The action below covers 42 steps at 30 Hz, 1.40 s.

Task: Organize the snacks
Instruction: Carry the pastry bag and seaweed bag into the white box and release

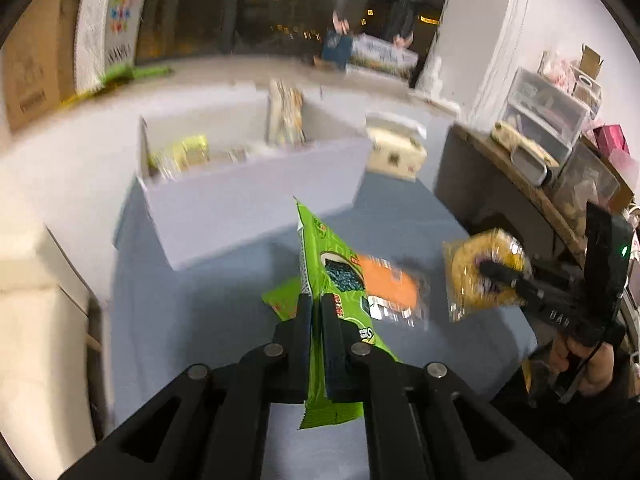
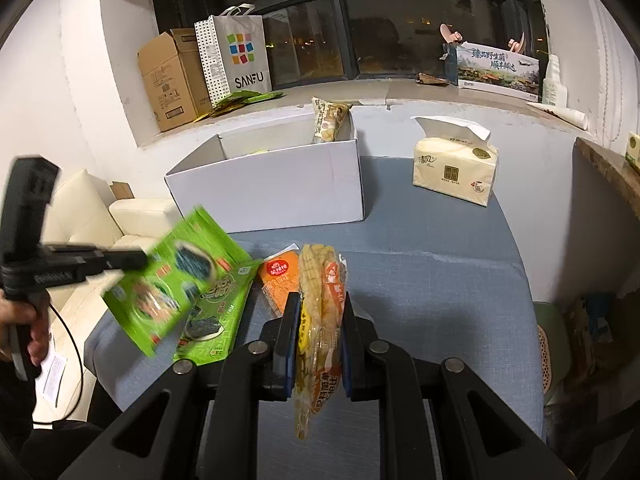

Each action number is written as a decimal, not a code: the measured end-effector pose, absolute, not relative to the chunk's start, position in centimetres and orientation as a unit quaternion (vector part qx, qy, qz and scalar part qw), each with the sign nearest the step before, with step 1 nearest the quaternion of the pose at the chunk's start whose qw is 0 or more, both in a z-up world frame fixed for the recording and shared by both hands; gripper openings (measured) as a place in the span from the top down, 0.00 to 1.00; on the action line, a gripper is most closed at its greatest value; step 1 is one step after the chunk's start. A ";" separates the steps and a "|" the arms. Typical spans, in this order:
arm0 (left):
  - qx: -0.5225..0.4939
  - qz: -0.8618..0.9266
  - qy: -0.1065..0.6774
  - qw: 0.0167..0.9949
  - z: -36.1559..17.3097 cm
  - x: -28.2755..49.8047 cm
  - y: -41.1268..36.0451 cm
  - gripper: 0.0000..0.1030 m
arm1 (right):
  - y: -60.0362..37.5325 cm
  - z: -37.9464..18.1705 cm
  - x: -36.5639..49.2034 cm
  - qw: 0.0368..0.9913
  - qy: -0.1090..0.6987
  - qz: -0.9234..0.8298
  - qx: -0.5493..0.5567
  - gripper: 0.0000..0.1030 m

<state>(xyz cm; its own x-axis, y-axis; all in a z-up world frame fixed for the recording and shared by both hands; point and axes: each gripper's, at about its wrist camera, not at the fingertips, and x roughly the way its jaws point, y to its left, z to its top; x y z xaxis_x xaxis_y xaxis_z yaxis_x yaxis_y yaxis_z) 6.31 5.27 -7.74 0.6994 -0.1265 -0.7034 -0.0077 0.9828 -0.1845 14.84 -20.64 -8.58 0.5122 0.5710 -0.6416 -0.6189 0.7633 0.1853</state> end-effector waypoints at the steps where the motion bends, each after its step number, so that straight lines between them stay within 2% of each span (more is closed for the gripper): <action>1: -0.081 -0.031 0.380 0.921 -6.9 6.2 5.5 0.95 | -20.5 -8.4 14.8 0.869 0.354 0.344 -0.035 0.83; 10: -0.078 -0.012 0.316 0.945 -1.4 7.6 7.1 0.95 | -17.7 -3.8 16.3 0.872 0.307 0.378 -0.049 0.83; 20: -0.091 0.038 0.270 0.958 3.6 15.2 12.2 0.95 | -9.9 4.2 23.9 0.862 0.266 0.430 -0.043 0.83; 25: -0.091 0.059 0.280 0.954 3.5 19.7 14.6 0.95 | -5.3 4.5 29.1 0.858 0.286 0.424 -0.048 0.83; 32: -0.090 0.069 0.306 0.945 1.1 23.5 16.2 0.95 | -1.9 1.7 35.1 0.847 0.343 0.403 -0.045 0.83; 34: -0.092 0.074 0.314 0.942 0.4 24.2 16.4 0.90 | -1.6 0.9 36.1 0.841 0.358 0.403 -0.038 0.82; 35: -0.097 0.076 0.324 0.938 0.0 24.5 16.6 0.66 | -1.5 0.5 36.5 0.840 0.365 0.400 -0.034 0.75; 36: -0.107 0.074 0.337 0.932 -0.4 24.8 16.8 0.20 | -1.5 0.3 36.7 0.840 0.369 0.396 -0.032 0.60; 37: -0.116 0.077 0.338 0.931 -0.7 24.7 17.0 0.00 | -1.5 0.1 36.9 0.842 0.372 0.391 -0.030 0.15; 38: -0.111 0.086 0.331 0.933 -0.9 24.4 16.9 0.00 | -1.7 0.1 36.9 0.845 0.366 0.390 -0.025 0.00; 42: -0.118 0.082 0.338 0.930 -1.2 23.7 16.4 0.00 | -2.9 0.4 36.3 0.854 0.341 0.392 -0.022 0.00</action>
<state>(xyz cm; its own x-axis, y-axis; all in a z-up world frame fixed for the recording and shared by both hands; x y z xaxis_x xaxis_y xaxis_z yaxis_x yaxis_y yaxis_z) 23.65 16.36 -1.18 0.7584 0.0724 -0.6478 -0.2316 0.9589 -0.1639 36.28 -2.94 0.38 0.4608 0.6546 -0.5994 -0.6848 0.6918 0.2291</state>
